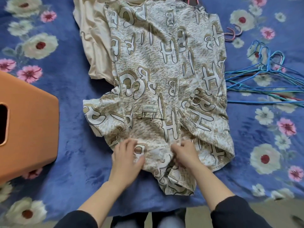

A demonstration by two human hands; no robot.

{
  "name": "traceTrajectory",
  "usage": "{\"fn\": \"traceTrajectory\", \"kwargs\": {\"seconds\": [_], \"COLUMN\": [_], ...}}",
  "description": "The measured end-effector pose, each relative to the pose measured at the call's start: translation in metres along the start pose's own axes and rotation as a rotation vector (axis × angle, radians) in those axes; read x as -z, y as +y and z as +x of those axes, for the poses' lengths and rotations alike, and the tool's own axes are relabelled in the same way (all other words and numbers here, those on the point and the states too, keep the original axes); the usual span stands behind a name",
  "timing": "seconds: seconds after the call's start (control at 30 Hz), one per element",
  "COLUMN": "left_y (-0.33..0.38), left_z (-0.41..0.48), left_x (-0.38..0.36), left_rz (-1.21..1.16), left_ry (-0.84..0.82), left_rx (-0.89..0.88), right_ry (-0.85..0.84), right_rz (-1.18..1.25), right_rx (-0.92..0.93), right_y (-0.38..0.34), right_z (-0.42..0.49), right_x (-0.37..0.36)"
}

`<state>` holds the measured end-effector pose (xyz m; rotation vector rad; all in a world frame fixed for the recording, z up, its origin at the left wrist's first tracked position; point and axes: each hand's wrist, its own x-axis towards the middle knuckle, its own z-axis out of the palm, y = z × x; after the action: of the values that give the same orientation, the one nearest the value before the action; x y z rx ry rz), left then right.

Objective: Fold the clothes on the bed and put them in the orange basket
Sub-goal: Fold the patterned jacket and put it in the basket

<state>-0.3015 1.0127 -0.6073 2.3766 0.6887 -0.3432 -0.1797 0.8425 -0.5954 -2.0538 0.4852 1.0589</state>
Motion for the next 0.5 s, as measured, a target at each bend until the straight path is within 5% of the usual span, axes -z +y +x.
{"fn": "traceTrajectory", "kwargs": {"seconds": [0.1,0.2,0.3,0.4,0.5], "left_y": [-0.001,0.001,-0.011,-0.022,-0.029], "left_z": [0.011,0.047,0.091,0.113,0.117], "left_x": [0.016,0.049,0.083,0.098,0.112], "left_rz": [-0.294,-0.896,-1.542,-1.478,-1.277], "left_ry": [0.371,0.639,0.586,0.280,0.437], "left_rx": [0.280,0.761,0.801,0.701,0.557], "right_ry": [-0.017,-0.043,-0.139,-0.390,-0.504], "right_rz": [-0.102,-0.034,0.208,0.257,-0.030], "right_rx": [0.071,0.143,0.175,0.107,0.060], "right_y": [0.007,0.000,-0.007,-0.012,-0.008], "right_z": [-0.002,-0.006,-0.013,-0.017,-0.018], "right_x": [0.001,0.004,0.007,0.007,0.009]}}
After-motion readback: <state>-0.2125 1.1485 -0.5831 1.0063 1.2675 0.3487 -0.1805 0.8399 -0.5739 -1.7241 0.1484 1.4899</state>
